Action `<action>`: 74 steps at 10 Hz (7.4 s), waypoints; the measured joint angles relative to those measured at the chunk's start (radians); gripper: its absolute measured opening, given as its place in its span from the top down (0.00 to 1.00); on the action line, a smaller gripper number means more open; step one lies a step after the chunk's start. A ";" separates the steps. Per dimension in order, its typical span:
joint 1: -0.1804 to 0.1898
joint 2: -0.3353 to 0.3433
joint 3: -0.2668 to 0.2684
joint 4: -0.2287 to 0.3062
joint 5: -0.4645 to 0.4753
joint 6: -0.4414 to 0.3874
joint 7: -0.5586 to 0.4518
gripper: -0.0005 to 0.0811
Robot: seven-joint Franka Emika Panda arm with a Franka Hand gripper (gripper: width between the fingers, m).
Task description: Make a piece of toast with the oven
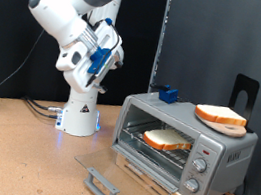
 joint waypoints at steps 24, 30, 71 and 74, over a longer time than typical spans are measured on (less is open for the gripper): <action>-0.102 0.626 -0.047 0.207 -0.289 0.067 -0.007 0.00; -0.093 0.749 -0.014 0.186 -0.265 0.166 -0.027 0.00; -0.151 0.388 0.250 0.024 0.217 -0.115 0.128 0.00; -0.130 0.403 0.273 0.039 0.280 -0.003 0.130 0.00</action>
